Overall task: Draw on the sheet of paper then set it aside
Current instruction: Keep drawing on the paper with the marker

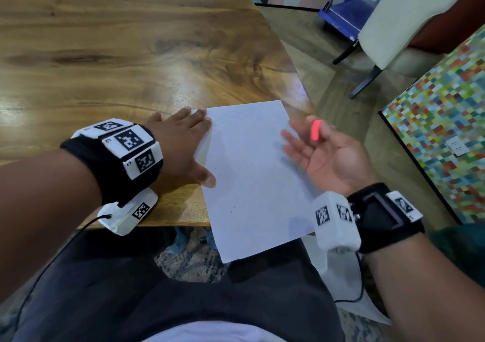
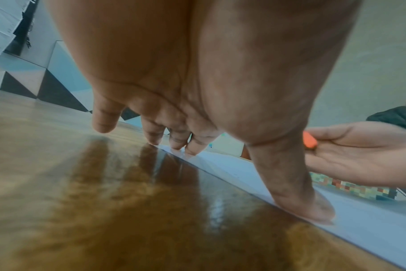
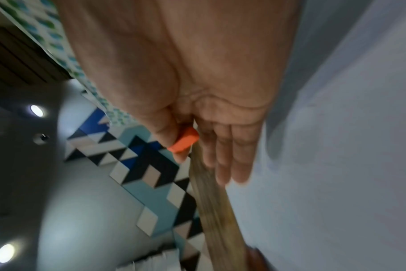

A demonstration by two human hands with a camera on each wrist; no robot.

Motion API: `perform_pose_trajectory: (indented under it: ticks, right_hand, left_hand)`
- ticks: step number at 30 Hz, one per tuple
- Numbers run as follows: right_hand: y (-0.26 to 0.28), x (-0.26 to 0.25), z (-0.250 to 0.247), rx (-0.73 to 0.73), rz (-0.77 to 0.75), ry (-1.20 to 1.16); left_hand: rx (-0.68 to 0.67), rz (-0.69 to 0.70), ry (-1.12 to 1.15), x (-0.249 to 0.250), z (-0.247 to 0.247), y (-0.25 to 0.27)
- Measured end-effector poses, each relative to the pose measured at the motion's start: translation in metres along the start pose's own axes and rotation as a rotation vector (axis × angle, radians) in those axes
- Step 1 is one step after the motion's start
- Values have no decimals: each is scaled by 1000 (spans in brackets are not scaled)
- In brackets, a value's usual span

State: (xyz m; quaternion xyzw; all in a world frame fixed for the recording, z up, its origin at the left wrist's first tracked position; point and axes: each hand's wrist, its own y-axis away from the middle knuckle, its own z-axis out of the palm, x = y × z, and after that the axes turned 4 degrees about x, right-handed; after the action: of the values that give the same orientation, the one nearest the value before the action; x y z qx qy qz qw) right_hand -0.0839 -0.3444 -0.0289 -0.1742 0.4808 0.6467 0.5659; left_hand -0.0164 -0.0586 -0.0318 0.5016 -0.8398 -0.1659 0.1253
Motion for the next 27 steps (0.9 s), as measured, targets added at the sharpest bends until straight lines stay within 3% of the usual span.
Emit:
perform_pose_trajectory:
  ticks: [2,7,8,11,14,16,20,22,25,27]
  right_hand:
    - [14,13,-3,-122,136,126]
    - [24,1,-20,105,-22,60]
    - [28,1,-17,95,-10,53]
    - [51,26,9,-168,173,106]
    - [66,57,29,-370,353,309]
    - [61,63,35,-352,365,310]
    - [42,45,40,-39,68,176]
    - [43,45,42,-116,94,141]
    - [56,64,41,-344,325,222]
    - [54,66,35,-296,299,190]
  left_hand:
    - [18,-3,-1,1,1,1]
    - [28,-7,23,1,1,2]
    - [32,-7,25,1,2,3]
    - [75,-5,23,1,4,0]
    - [61,-11,20,1,2,-4]
    - [56,-15,9,2,1,-5]
    - [23,-12,-2,1,0,-5]
    - [17,-13,1,1,-1,-5]
    - [17,-23,15,2,0,-5]
    - [16,-25,23,3,-1,-4]
